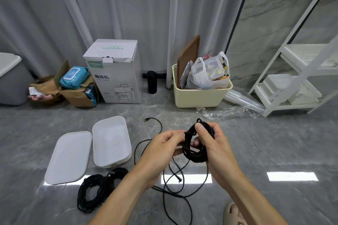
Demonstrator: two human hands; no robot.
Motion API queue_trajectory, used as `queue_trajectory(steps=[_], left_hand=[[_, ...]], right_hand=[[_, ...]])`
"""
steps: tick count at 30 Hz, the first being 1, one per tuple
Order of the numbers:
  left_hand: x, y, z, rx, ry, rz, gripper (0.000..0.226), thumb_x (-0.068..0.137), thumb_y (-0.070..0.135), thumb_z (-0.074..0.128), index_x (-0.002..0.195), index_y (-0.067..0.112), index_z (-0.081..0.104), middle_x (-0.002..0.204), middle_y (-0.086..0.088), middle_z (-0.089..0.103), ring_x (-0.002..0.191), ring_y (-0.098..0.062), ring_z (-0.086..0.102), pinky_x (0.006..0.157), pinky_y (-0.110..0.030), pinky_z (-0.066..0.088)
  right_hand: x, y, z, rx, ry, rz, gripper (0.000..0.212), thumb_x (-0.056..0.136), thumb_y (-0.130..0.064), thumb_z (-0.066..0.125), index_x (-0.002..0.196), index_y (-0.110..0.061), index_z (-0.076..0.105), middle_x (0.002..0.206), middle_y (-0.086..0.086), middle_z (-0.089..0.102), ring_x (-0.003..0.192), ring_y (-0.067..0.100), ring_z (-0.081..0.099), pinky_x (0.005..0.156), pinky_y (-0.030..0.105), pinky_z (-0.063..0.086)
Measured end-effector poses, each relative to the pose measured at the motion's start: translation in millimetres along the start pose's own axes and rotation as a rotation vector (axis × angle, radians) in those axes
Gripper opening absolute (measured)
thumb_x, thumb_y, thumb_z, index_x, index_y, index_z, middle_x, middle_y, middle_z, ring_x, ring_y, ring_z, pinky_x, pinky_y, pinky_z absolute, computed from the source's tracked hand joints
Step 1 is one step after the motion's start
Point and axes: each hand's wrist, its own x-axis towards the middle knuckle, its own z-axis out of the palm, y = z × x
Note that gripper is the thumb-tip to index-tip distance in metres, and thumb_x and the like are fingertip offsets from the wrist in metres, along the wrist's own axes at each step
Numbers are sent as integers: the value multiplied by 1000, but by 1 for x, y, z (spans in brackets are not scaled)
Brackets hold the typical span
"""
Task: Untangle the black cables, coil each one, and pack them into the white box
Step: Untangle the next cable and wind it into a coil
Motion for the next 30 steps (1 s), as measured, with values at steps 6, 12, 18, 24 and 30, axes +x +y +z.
queue_trajectory(steps=[6,12,18,24,30], left_hand=[[-3,5,3,-139,-25,-63,36,103,19,43,92,6,75,94,-4,77,90,-14,72,85,-29,55],[1,1,-3,-118,-29,-82,20,99,15,54,101,4,70,102,-10,76,93,-16,72,86,-29,56],[1,1,-8,4,66,-66,21,89,3,61,75,14,49,100,-3,76,98,-21,72,90,-37,58],[3,-1,-8,67,140,-25,27,89,-8,55,74,12,45,100,-10,75,95,-24,73,77,-29,61],[3,-10,-11,383,297,150,36,87,-12,41,69,16,57,73,8,74,79,-8,70,77,-34,60]], right_hand=[[3,4,1,69,-25,112,18,93,-30,64,100,-15,57,84,1,69,79,12,68,71,35,53],[2,-1,-1,238,-99,206,31,97,-26,59,120,-5,55,111,8,74,97,22,71,71,31,58],[2,0,3,374,-35,199,33,97,-17,59,127,-6,52,114,17,72,108,32,69,86,42,58],[2,5,7,326,49,88,28,97,-13,58,122,-2,54,112,23,70,106,30,70,91,40,58],[2,7,5,-18,110,-92,12,95,-23,64,104,-31,65,98,6,74,100,24,71,92,44,55]])
